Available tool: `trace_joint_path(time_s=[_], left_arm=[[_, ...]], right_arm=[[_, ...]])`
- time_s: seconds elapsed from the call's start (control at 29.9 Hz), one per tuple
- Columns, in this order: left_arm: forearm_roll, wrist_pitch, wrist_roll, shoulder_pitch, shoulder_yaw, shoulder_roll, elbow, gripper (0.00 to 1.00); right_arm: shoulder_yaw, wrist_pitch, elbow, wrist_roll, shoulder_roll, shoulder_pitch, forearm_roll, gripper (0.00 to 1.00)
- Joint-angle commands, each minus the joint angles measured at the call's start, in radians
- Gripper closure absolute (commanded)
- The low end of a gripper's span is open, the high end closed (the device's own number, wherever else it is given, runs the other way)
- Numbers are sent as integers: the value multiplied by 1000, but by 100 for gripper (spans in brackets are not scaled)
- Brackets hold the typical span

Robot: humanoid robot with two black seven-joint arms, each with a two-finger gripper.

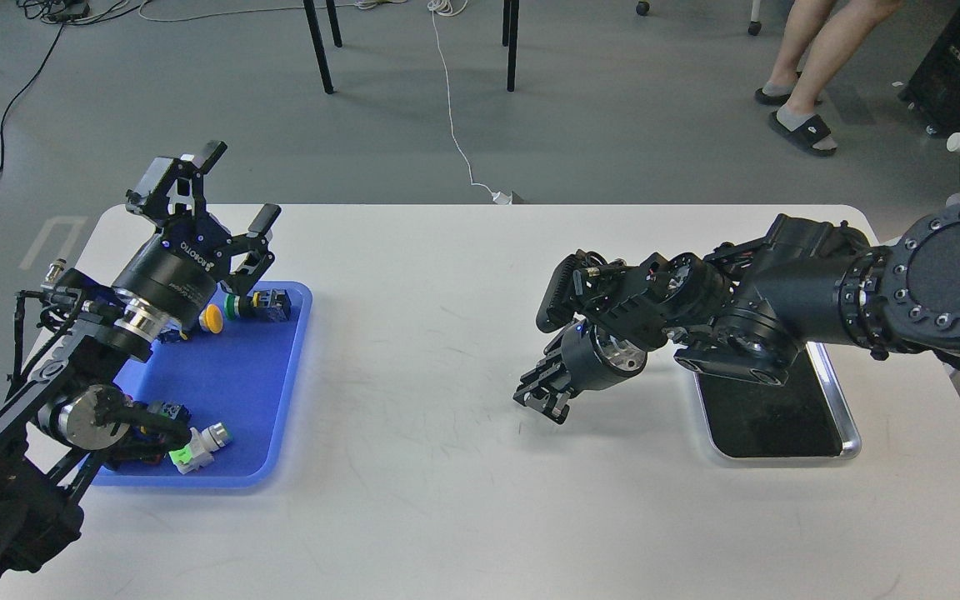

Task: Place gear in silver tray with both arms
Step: 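Reach the right gripper to the gear on the table and grasp it, then carry the gear with the right gripper over the silver tray, then lower the gear into the silver tray and open the right gripper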

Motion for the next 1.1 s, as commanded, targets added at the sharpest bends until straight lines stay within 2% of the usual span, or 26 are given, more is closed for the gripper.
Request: trace_joint_path(time_s=[0.0, 0.07, 0.13, 0.43, 0.6, 0.77, 1.07], left_arm=[[0, -1, 0, -2, 0, 1, 0, 2], [-2, -1, 0, -2, 0, 4, 0, 2], [-2, -1, 0, -2, 0, 9, -1, 2], [-2, -4, 0, 0, -3, 3, 0, 2], [0, -4, 0, 0, -3, -5, 0, 2], [0, -4, 0, 0, -3, -6, 0, 2], [2, -4, 2, 0, -3, -9, 0, 2]], right_arm=[[8, -6, 12, 0, 0, 25, 0, 83], [9, -8, 34, 0, 0, 53, 0, 83], [15, -8, 61, 0, -53, 82, 0, 83], [40, -6, 185, 0, -425, 114, -23, 83], [34, -8, 213, 0, -606, 64, -124, 83], [34, -6, 212, 0, -701, -2, -169, 83], [32, -8, 207, 0, -724, -77, -173, 81]])
